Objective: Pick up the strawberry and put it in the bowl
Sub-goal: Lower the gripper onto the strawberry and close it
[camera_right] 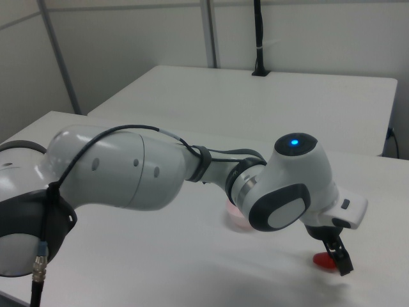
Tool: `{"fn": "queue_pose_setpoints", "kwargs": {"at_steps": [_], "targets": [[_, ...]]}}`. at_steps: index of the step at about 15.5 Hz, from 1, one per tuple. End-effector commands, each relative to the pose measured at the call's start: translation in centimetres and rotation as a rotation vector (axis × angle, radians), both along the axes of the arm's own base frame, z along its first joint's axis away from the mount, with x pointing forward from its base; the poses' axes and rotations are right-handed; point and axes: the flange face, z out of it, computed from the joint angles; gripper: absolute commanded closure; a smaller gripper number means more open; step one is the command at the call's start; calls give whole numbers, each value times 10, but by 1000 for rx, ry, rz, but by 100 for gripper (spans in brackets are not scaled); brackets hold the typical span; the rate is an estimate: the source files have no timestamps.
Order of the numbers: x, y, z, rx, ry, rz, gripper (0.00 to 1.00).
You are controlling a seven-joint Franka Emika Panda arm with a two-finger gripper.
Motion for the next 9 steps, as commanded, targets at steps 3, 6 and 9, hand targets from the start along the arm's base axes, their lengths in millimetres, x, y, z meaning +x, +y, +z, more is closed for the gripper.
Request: {"fn": "queue_pose_setpoints", "kwargs": {"at_steps": [3, 6, 9], "targets": [[15, 16, -23, -2, -28, -11, 23], [18, 19, -24, -7, -29, 1, 56], [19, 20, -18, -16, -27, 24, 77]]}}
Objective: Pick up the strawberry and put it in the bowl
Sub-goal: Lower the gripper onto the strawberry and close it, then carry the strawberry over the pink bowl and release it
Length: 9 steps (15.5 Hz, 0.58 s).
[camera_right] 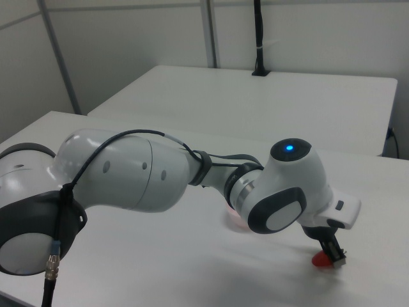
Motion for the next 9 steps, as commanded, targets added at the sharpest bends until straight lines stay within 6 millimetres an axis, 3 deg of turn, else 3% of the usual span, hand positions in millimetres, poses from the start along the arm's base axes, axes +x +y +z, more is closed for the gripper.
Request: {"fn": "queue_pose_setpoints", "kwargs": {"at_steps": [1, 4, 6, 9], "targets": [[2, 7, 10, -14, -6, 16, 77], [8, 23, 45, 17, 7, 22, 76], [19, 44, 70, 17, -5, 43, 75], [42, 86, 93, 38, -24, 62, 73]]}}
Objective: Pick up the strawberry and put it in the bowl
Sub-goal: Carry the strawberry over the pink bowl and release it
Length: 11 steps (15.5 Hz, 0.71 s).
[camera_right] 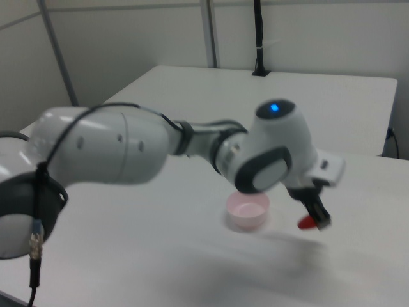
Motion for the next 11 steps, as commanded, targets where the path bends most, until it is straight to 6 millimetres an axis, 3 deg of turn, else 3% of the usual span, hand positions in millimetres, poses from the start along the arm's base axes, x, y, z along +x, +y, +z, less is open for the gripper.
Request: {"fn": "queue_pose_setpoints", "kwargs": {"at_steps": [1, 5, 7, 8, 10, 11], "targets": [[25, 62, 36, 32, -10, 24, 73], [54, 131, 35, 51, 29, 98, 66], [61, 154, 30, 59, 59, 121, 62], [63, 165, 29, 63, 72, 137, 52], [62, 170, 26, 65, 114, 152, 22], [60, 171, 31, 65, 124, 155, 0]]}}
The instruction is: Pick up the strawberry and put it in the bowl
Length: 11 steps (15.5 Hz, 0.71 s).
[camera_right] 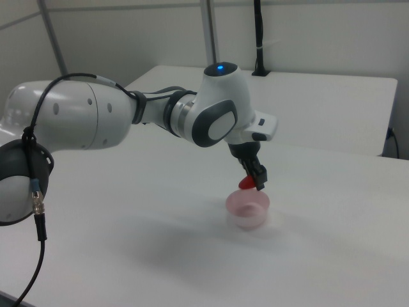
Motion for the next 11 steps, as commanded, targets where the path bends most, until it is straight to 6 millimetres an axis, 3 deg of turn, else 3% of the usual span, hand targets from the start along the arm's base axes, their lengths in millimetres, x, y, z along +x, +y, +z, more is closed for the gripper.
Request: {"fn": "queue_pose_setpoints", "kwargs": {"at_steps": [1, 3, 5, 11], "targets": [[-12, 4, 17, -6, 54, 3, 0], [-17, 11, 35, -4, 74, 26, 0], [-19, 35, 57, -3, 90, 67, 0], [-38, 143, 123, 1, 196, 255, 0]]}}
